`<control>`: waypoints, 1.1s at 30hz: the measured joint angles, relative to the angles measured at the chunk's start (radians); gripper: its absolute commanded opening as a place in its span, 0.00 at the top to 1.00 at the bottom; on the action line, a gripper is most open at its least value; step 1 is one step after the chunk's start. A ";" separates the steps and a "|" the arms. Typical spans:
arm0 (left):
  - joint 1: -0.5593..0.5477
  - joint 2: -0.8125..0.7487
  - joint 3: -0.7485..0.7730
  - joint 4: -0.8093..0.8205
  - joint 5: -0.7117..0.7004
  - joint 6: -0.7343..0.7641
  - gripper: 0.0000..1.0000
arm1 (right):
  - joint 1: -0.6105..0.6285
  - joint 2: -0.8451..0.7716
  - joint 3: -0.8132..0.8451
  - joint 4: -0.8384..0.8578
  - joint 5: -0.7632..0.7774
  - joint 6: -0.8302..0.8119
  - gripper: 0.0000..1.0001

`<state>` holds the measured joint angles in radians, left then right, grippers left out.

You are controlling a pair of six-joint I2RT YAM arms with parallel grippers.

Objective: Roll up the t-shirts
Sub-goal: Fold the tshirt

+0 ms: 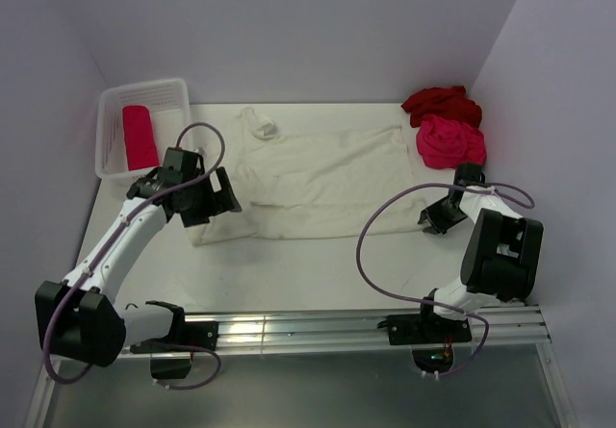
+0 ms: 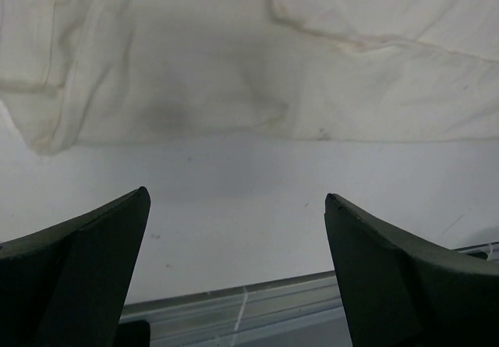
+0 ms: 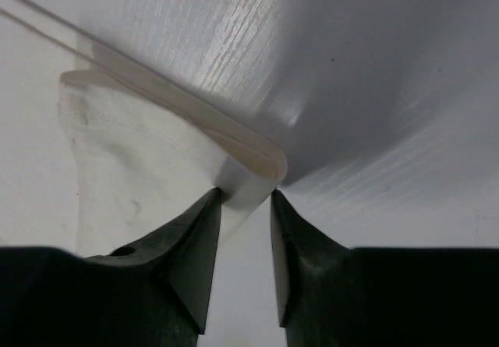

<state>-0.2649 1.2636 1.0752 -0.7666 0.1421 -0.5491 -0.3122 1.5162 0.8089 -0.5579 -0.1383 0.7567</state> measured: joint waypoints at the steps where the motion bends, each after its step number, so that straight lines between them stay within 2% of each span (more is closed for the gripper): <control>1: 0.010 -0.039 -0.067 0.004 0.000 -0.030 0.01 | 0.000 0.003 0.000 0.005 0.006 0.004 0.73; 3: 0.031 -0.072 -0.134 0.001 0.003 -0.066 0.01 | 0.000 0.007 0.000 0.013 0.021 0.010 0.83; 4: 0.045 -0.083 -0.159 0.003 0.003 -0.078 0.01 | 0.000 0.008 0.000 0.014 0.027 0.011 0.96; 5: 0.060 -0.091 -0.180 0.003 0.007 -0.090 0.01 | 0.000 0.010 0.000 0.015 0.034 0.010 1.00; 12: 0.119 -0.106 -0.233 0.008 0.011 -0.126 0.01 | -0.006 0.022 0.006 -0.015 0.068 0.001 1.00; 20: 0.126 -0.107 -0.299 0.026 0.010 -0.156 0.01 | -0.111 -0.008 0.003 -0.045 0.090 -0.045 1.00; 29: 0.126 -0.022 -0.367 0.087 0.014 -0.216 0.12 | -0.114 -0.014 -0.019 -0.045 0.091 -0.056 1.00; 33: 0.126 0.052 -0.378 0.138 -0.010 -0.225 0.24 | -0.114 -0.017 -0.019 -0.045 0.090 -0.056 1.00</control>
<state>-0.1387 1.3155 0.6971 -0.6281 0.1322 -0.7746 -0.4263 1.4994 0.7902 -0.6033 -0.0483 0.7010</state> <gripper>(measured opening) 0.835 0.013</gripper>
